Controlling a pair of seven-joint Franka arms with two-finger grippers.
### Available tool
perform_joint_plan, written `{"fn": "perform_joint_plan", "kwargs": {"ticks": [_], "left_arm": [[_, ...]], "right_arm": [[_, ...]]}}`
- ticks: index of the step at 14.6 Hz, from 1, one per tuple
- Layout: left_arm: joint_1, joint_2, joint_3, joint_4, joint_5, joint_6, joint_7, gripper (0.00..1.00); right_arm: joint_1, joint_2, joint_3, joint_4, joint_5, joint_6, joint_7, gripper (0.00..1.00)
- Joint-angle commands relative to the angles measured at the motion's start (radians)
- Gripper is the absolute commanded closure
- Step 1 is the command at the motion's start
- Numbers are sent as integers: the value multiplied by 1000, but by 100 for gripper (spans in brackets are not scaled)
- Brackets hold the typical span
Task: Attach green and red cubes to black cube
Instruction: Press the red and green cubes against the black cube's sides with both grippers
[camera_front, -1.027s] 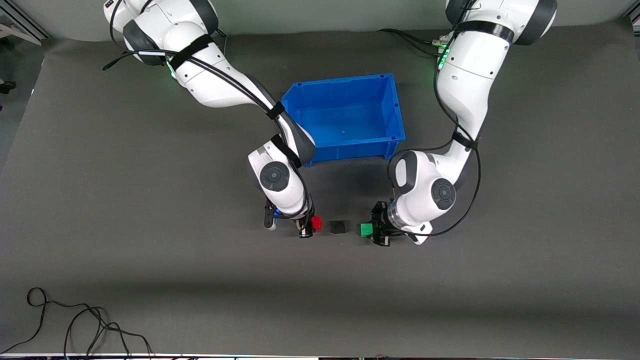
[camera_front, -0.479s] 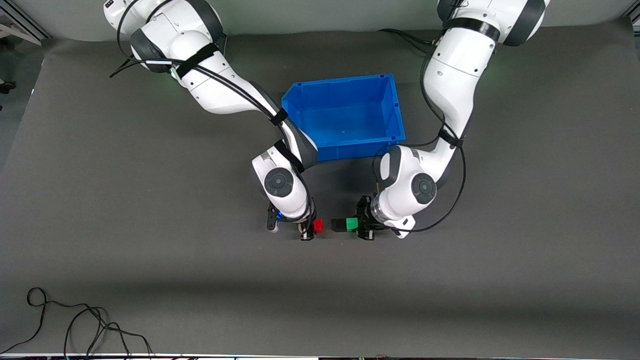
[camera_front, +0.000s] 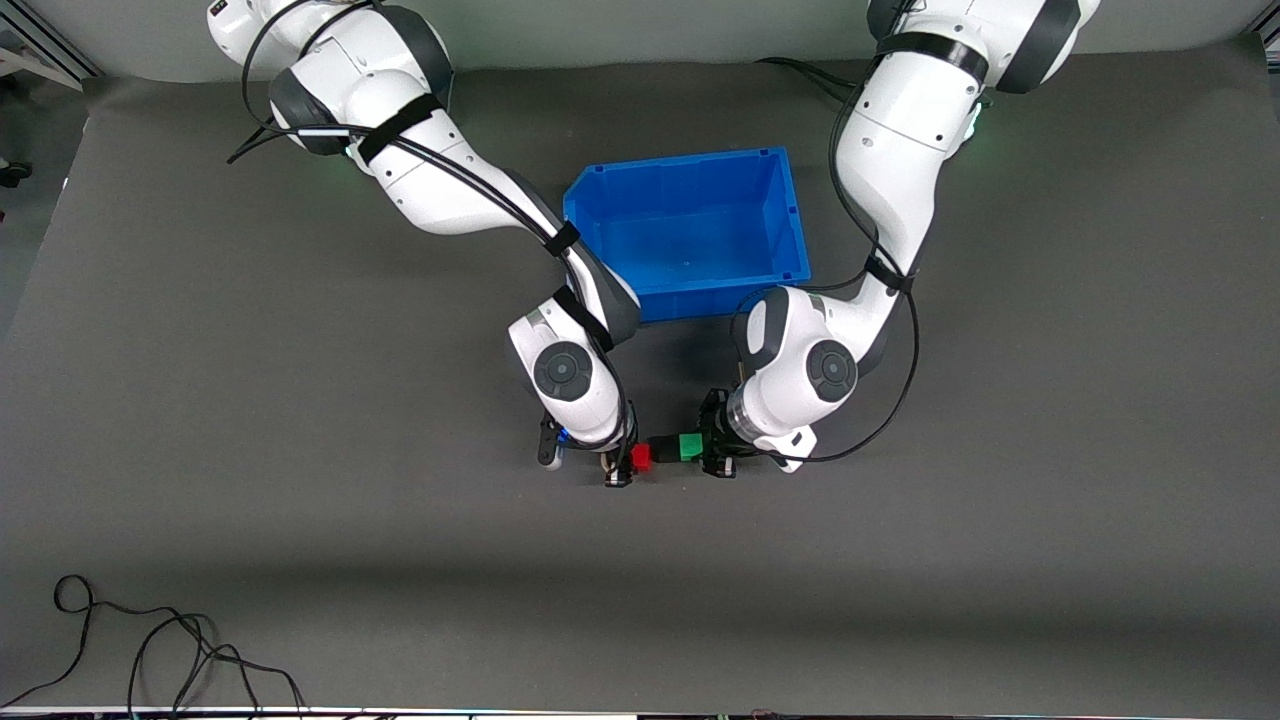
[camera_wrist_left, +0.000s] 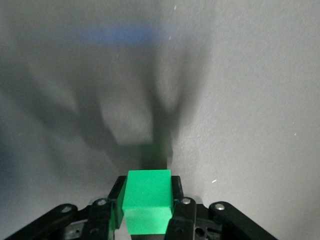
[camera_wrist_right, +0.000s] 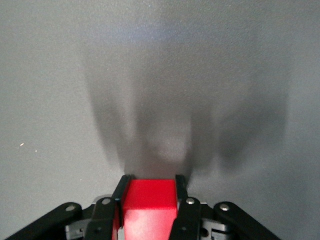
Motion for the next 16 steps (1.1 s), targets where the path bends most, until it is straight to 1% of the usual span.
{"fn": "perform_joint_plan", "kwargs": {"ticks": [1, 7, 8, 9, 10, 11, 14, 16], "left_arm": [[-28, 30, 13, 45, 8, 27, -61, 89], [-25, 32, 14, 48, 8, 31, -67, 87], [-25, 32, 16, 48, 8, 31, -67, 84], [-25, 30, 16, 48, 9, 31, -65, 61], [-25, 30, 17, 48, 14, 31, -62, 10], [-25, 29, 19, 48, 19, 31, -64, 0], [-18, 21, 24, 45, 25, 27, -59, 0], [-1, 12, 39, 37, 46, 13, -55, 0]], "right_arm": [[28, 38, -14, 42, -31, -16, 40, 100], [28, 64, -14, 48, -36, -11, 38, 100], [26, 66, -14, 50, -36, -10, 37, 100], [20, 66, -14, 53, -36, -8, 34, 100], [19, 66, -14, 54, -36, -7, 27, 100], [16, 66, -14, 54, -36, -5, 26, 100], [12, 75, -14, 57, -38, 3, 21, 100], [11, 93, -15, 86, -36, 3, 15, 100]]}}
